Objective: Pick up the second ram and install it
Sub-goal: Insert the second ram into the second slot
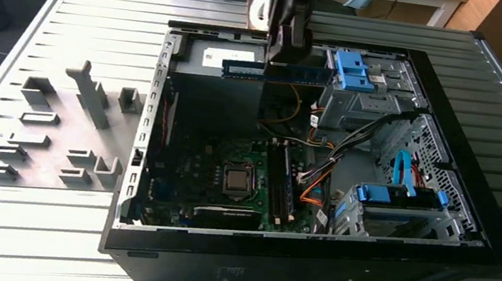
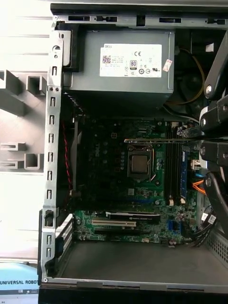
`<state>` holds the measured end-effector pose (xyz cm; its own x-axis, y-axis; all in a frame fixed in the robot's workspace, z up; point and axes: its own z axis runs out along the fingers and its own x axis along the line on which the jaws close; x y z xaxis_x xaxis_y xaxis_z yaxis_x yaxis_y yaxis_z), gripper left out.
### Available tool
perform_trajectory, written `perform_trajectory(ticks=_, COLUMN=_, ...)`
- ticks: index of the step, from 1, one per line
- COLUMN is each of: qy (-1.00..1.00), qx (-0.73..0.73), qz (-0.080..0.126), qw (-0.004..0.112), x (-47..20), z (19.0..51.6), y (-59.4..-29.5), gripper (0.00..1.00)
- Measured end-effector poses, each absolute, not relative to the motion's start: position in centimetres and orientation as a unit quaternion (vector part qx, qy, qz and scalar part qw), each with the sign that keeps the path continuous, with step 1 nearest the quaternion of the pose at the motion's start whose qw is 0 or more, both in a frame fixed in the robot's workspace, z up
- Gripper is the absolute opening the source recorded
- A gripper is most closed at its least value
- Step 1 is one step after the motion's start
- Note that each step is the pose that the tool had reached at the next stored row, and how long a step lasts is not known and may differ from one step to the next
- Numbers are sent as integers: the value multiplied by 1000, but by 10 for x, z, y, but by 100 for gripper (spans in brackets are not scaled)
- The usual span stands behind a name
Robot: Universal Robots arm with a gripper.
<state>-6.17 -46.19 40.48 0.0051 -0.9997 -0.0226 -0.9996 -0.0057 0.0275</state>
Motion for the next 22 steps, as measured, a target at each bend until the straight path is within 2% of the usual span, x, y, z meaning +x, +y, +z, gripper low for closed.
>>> perform_trajectory(ticks=22, qy=-792, qx=610, qz=-17, qw=0, x=-62, z=403, y=-462, gripper=14)
